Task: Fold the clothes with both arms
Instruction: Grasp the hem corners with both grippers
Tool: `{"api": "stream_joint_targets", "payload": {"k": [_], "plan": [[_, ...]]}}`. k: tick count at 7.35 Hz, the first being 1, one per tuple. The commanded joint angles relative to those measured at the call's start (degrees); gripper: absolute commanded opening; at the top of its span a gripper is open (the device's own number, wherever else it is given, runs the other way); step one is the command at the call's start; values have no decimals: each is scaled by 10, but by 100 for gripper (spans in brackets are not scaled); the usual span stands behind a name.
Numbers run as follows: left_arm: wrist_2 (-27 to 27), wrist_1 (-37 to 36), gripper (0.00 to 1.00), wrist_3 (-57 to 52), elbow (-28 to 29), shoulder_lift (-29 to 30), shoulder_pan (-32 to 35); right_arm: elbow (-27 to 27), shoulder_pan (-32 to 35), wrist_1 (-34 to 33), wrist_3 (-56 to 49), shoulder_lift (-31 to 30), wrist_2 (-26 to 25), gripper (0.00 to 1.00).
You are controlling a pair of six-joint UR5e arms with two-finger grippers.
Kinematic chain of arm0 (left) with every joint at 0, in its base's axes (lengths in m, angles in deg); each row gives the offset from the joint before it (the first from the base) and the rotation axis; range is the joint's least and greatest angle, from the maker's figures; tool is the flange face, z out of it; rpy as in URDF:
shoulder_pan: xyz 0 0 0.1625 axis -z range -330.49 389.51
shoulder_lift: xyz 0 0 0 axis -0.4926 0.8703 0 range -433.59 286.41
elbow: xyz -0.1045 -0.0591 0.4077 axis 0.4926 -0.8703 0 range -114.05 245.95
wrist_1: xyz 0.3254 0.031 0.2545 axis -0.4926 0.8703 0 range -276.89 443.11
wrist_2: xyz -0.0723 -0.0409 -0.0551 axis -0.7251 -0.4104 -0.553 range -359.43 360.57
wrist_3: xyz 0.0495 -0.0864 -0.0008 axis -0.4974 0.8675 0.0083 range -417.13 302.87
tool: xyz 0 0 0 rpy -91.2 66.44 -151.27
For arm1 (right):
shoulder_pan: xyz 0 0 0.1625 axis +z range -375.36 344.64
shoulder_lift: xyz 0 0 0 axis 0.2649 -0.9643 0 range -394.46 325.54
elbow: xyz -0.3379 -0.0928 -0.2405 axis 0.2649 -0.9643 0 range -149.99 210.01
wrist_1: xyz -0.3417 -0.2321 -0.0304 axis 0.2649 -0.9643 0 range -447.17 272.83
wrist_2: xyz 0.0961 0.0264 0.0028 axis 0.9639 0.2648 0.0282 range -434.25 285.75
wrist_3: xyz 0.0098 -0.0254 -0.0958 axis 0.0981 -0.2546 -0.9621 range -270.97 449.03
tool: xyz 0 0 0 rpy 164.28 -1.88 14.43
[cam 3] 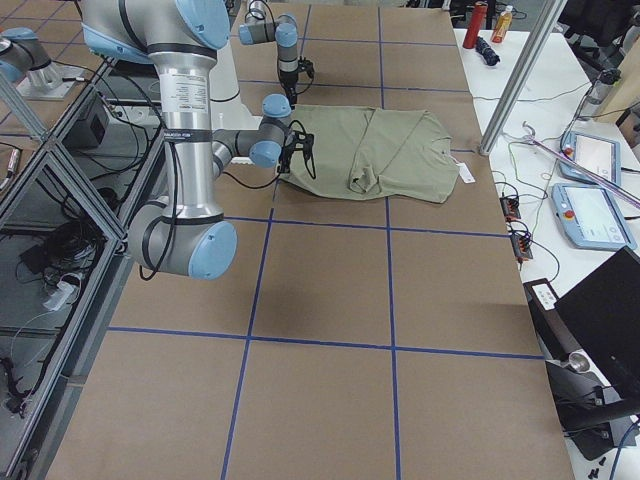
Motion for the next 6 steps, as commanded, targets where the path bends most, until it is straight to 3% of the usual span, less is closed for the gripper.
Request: {"api": "stream_joint_targets", "payload": {"k": [1,5,6], "plan": [[0,0,50,0,0,0,-1,0,2,-1,-1,0,1,0],[0,-16,48,0,-1,0,-1,-1,6,-1,-4,-2,2,0],[0,-16,35,0,-2,2,-1,-1,7,-1,-4,-2,2,0]]}}
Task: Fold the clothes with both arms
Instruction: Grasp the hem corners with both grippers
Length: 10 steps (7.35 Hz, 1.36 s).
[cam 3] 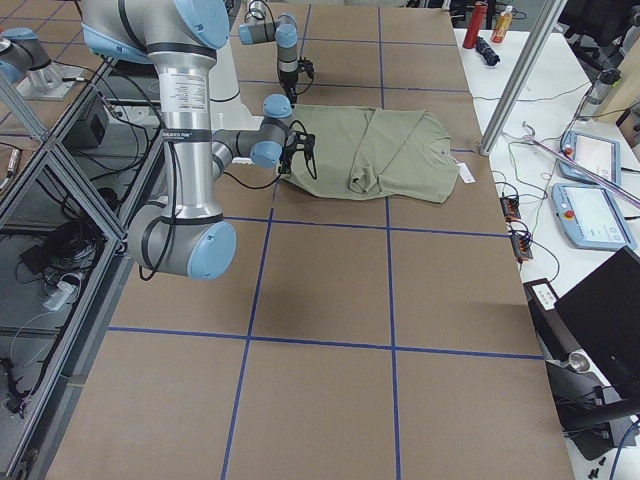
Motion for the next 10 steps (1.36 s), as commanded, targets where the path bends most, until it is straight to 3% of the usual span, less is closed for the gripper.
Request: {"api": "stream_joint_targets", "payload": {"k": [1,3,6,10], "plan": [[0,-2,17,0,-1,2,-1,0,1,0,0,-1,0,0],[-1,-2,0,0,-1,4,-1,0,1,0,0,-2,0,0],[-3,-3,0,0,-38,-3,3,2,3,1,0,-1,6,0],[-4,-117,0,-9,-183,-23,-10,87,33,-1,0,-57,78,0]]}}
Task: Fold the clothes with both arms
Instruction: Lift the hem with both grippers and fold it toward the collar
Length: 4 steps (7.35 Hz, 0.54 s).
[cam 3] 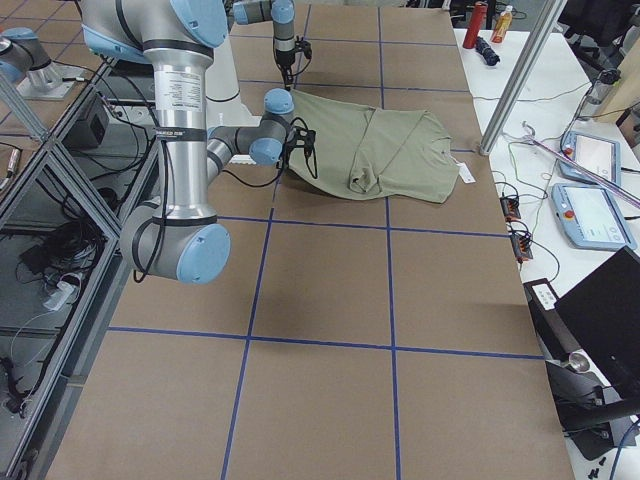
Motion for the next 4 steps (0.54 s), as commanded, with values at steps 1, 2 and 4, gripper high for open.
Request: {"api": "stream_joint_targets", "payload": {"k": [1,2,4], "plan": [[-1,-37,0,2,-57,0,-32,52,1,-2,0,-34,56,0],[-3,-37,0,8,-65,1,-51,66,-6,-3,1,-42,94,0],[-8,-86,0,32,-118,2,-89,125,-17,-3,1,-85,109,0]]}}
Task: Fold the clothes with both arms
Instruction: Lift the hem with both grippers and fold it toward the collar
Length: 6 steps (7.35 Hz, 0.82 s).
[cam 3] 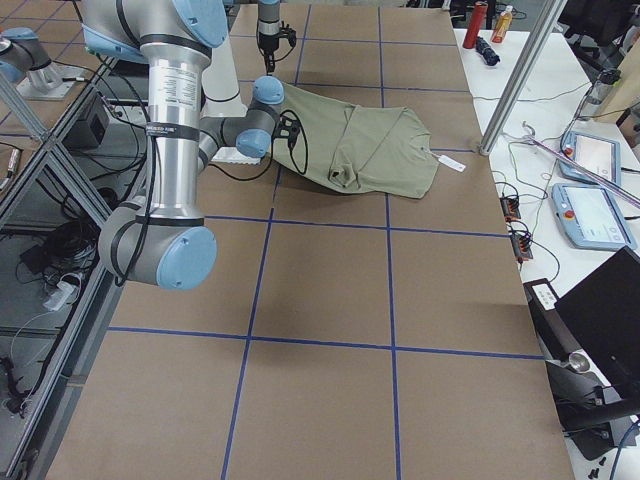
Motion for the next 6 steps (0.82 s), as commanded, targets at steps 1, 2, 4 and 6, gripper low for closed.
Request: {"api": "stream_joint_targets", "payload": {"k": [1,2,4,6], "plan": [[-3,-41,0,14,-44,3,-21,33,-5,0,0,-19,11,0],[-3,-41,0,5,-34,14,-20,17,20,0,-2,-15,8,0],[-2,-39,0,-89,20,45,65,-58,104,1,-55,44,9,0],[-25,-39,0,-175,63,59,178,-123,174,2,-75,106,10,0]]}}
